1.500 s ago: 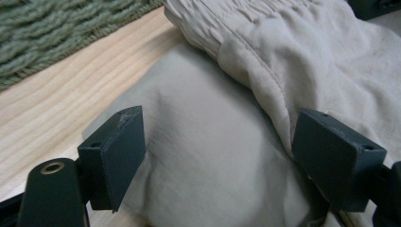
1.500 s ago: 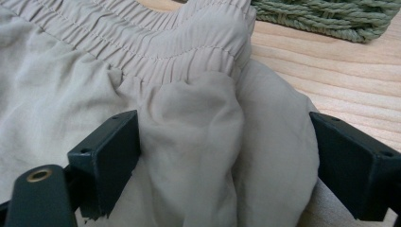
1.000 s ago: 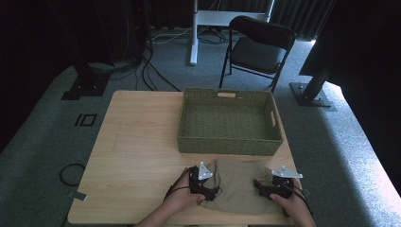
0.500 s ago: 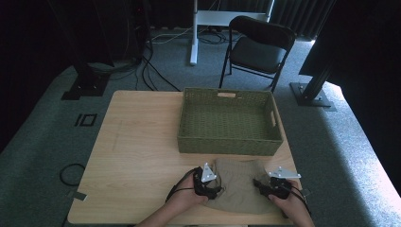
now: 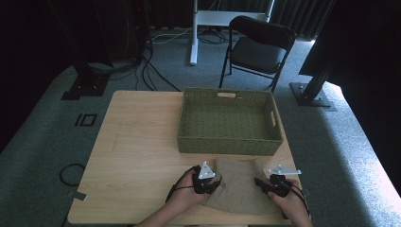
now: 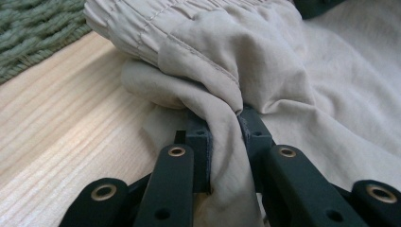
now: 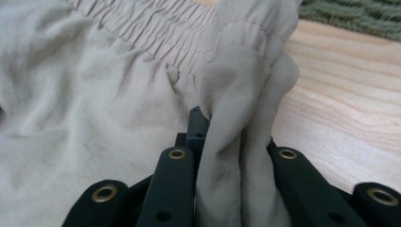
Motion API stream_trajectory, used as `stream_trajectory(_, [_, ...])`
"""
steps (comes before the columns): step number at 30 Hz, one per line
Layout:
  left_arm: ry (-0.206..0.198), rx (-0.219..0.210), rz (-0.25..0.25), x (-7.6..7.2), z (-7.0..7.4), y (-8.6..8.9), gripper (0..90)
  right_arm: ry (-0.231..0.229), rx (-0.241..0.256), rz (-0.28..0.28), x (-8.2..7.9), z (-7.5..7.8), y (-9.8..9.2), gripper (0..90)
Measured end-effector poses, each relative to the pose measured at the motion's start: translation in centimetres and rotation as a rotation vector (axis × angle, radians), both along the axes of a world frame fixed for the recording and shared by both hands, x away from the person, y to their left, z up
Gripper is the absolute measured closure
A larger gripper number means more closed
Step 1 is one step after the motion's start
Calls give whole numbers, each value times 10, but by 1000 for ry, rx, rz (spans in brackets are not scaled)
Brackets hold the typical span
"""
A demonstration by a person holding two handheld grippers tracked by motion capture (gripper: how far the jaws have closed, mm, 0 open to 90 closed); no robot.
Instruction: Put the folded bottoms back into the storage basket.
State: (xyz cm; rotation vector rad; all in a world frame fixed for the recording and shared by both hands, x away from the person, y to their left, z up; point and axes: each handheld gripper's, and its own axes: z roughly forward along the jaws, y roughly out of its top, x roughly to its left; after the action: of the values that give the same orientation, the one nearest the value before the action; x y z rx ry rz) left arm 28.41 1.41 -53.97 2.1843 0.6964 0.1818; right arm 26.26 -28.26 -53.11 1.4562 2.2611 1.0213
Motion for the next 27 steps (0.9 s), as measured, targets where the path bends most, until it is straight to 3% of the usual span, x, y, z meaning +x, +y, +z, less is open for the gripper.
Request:
stream_trajectory(12, [4, -102, 13, 3, 32, 12, 802, -70, 49, 20, -5, 34, -3, 789])
stream_trajectory(20, [-41, -127, 10, 5, 59, 21, 802, -127, 83, 48, -4, 59, -2, 789])
stream_trajectory(27, [-81, -121, 6, 9, 82, 28, 802, -168, 103, 67, 2, 81, 2, 790])
